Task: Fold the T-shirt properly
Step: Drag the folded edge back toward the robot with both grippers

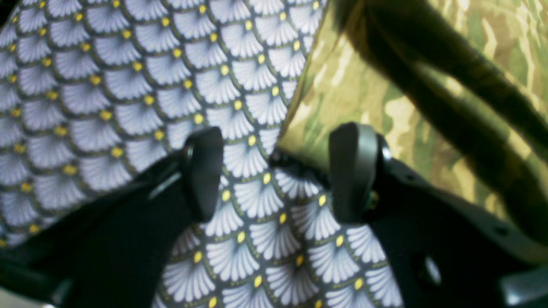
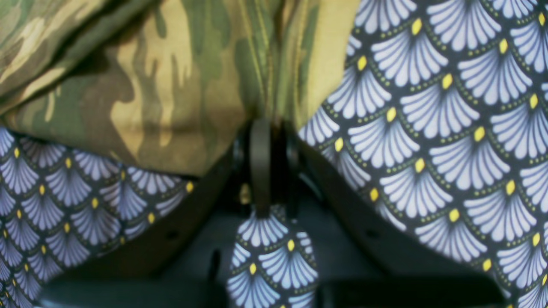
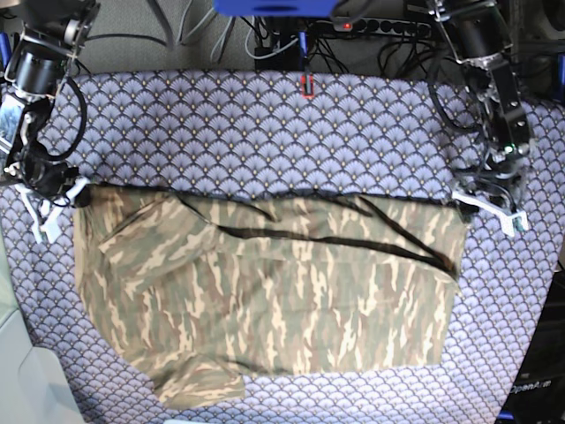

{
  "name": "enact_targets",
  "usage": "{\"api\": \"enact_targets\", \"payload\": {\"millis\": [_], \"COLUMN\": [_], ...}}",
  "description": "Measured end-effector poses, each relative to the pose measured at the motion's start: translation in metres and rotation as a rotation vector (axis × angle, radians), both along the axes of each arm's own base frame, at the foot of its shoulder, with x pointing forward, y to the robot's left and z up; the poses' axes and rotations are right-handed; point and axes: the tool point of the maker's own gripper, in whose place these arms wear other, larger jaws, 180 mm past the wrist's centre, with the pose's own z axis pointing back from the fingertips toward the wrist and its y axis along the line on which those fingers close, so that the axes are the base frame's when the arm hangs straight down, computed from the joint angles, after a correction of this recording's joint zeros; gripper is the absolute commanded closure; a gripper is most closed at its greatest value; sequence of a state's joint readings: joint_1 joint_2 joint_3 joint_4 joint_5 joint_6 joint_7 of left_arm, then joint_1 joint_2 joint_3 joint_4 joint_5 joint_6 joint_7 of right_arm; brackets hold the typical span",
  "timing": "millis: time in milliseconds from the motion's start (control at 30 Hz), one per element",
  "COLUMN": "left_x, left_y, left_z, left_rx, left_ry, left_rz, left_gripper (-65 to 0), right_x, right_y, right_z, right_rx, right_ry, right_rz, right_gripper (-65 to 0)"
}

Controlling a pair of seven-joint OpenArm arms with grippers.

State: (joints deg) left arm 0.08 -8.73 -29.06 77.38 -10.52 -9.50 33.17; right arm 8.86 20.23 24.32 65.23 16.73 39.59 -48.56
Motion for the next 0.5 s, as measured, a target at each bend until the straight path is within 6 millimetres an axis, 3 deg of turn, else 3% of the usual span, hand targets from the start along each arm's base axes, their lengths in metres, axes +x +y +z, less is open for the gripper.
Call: {"api": "enact_targets", "payload": {"millis": [133,500], "left_x": [0.0,0.011], "left_y": [0.0,-0.009], "left_z": [-0.015,-0.009], "left_rx": [-0.026,-0.039], "left_ry": [0.037,-0.013], "left_rz": [0.011,0.016], "left_gripper": [-38.5,-38.4], "right_x": [0.0,-0.001], "right_y": [0.0,0.001], "right_z": [0.0,-0.001], "right_rx": [0.001,0.003], "right_ry": [-0.002,-0.007], "right_rz": [0.0,-0.001], "right_gripper": [0.0,0.0]}}
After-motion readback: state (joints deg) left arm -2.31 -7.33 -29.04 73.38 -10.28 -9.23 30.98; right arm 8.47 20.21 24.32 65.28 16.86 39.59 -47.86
